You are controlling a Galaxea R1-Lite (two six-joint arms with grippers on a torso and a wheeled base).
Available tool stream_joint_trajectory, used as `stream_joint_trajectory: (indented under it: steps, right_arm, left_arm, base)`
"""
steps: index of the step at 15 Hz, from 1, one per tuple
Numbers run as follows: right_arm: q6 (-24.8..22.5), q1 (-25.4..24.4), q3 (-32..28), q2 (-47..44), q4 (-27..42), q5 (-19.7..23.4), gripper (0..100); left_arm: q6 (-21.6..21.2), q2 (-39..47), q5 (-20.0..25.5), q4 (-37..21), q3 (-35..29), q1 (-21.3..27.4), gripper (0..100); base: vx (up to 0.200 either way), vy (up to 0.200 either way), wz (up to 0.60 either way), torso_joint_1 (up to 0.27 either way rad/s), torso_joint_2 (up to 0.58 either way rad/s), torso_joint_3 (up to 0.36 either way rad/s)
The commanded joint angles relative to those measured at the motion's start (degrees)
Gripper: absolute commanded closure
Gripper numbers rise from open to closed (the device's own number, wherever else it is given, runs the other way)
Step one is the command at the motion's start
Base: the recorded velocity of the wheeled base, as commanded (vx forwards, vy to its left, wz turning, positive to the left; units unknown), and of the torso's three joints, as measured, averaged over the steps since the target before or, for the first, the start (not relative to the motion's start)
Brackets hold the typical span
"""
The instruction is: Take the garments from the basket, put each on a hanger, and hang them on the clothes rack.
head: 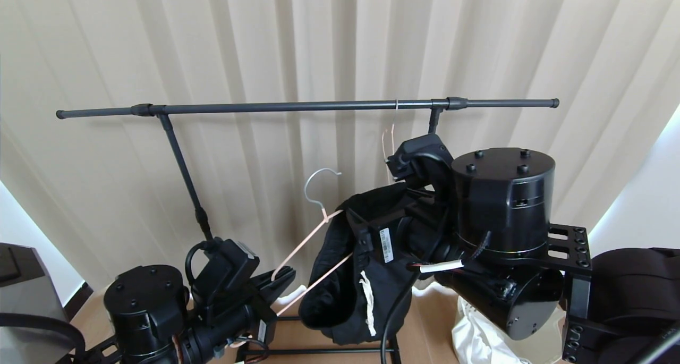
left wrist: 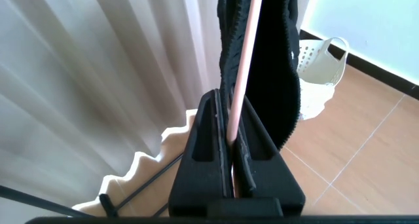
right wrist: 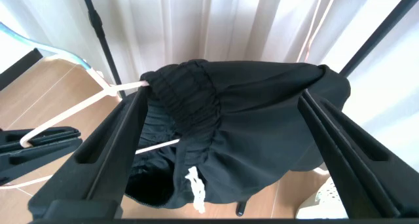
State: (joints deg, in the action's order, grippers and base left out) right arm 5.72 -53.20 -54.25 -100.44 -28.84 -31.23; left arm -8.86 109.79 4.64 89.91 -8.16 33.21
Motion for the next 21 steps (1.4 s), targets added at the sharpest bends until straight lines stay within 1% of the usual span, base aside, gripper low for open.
stream_joint_trajectory:
  steps: [1,2,3,4,6,7,9,11,12,13,14,15,16,17,19,21]
  right_arm:
    - [-0.1,0.5,0.5,1.8,0.3,0.6,0]
    - [-0.6,2.1,0.6,3.2,0.5,2.1,0]
    - [-2.4,4.4,0.8,4.8,0.6,5.6,0]
    - [-5.3,7.8,2.7,6.8,0.5,11.5,0]
    - [-13.3,14.4,3.7,9.3,1.4,23.0,0]
    - [-17.5,18.4,2.8,9.6,4.0,28.2,0]
    - [-24.0,24.3,-0.9,9.8,12.4,38.9,0]
    - [-28.3,27.4,-4.4,9.6,19.1,46.1,0]
    - [-34.9,30.3,-9.6,8.6,28.1,52.1,0]
    - [-42.3,31.7,-14.9,6.3,37.7,54.7,0]
    - [-45.3,31.8,-16.8,5.7,41.2,55.0,0]
    - [-51.2,31.8,-20.3,4.3,48.2,55.8,0]
    - [-54.9,31.8,-22.1,3.1,51.8,56.3,0]
    - [-57.2,31.6,-23.2,2.0,54.0,56.4,0]
    - [-57.2,28.8,-23.3,0.0,53.7,56.4,0]
    - [-57.1,26.8,-23.4,-1.9,53.5,56.5,0]
  left_arm:
    - [1.1,-0.2,0.4,0.1,0.2,-0.1,100]
    - [1.9,-0.1,0.5,0.1,0.0,-0.4,100]
    - [1.7,0.0,1.1,0.1,-0.2,-1.5,100]
    - [1.7,0.0,3.7,0.1,0.0,-2.3,100]
    - [1.0,0.0,9.0,0.1,0.4,-4.2,100]
    - [-0.1,0.1,10.6,0.1,0.3,-5.1,100]
    - [-2.2,0.2,13.2,0.1,1.4,-5.9,100]
    - [-3.7,0.2,14.9,0.1,2.4,-6.0,100]
    - [-5.7,0.2,16.9,0.1,3.5,-6.0,100]
    - [-7.7,0.2,18.4,0.1,4.4,-5.8,100]
    - [-8.2,0.2,18.6,0.1,4.6,-5.8,100]
    - [-8.8,0.2,18.6,0.1,4.7,-5.6,100]
    - [-8.8,0.2,18.6,0.1,4.9,-5.6,100]
    - [-8.9,0.1,18.6,0.1,5.1,-5.4,100]
    - [-9.2,0.0,18.6,0.1,5.5,-4.5,100]
    - [-10.3,0.0,18.6,0.1,5.9,-3.9,100]
  base:
    - [0.000,0.000,0.00,0.000,0.00,0.000]
    - [0.000,0.000,0.00,0.000,0.00,0.000]
    - [0.000,0.000,0.00,0.000,0.00,0.000]
    - [0.000,0.000,0.00,0.000,0.00,0.000]
    - [0.000,0.000,0.00,0.000,0.00,0.000]
    - [0.000,0.000,0.00,0.000,0.00,0.000]
    - [0.000,0.000,0.00,0.000,0.00,0.000]
    - [0.000,0.000,0.00,0.000,0.00,0.000]
    - [0.000,0.000,0.00,0.000,0.00,0.000]
    - [0.000,0.000,0.00,0.000,0.00,0.000]
    - [0.000,0.000,0.00,0.000,0.00,0.000]
    - [0.000,0.000,0.00,0.000,0.00,0.000]
    - [0.000,0.000,0.00,0.000,0.00,0.000]
    - [0.000,0.000,0.00,0.000,0.00,0.000]
    - [0.000,0.000,0.00,0.000,0.00,0.000]
    - [0.000,0.000,0.00,0.000,0.00,0.000]
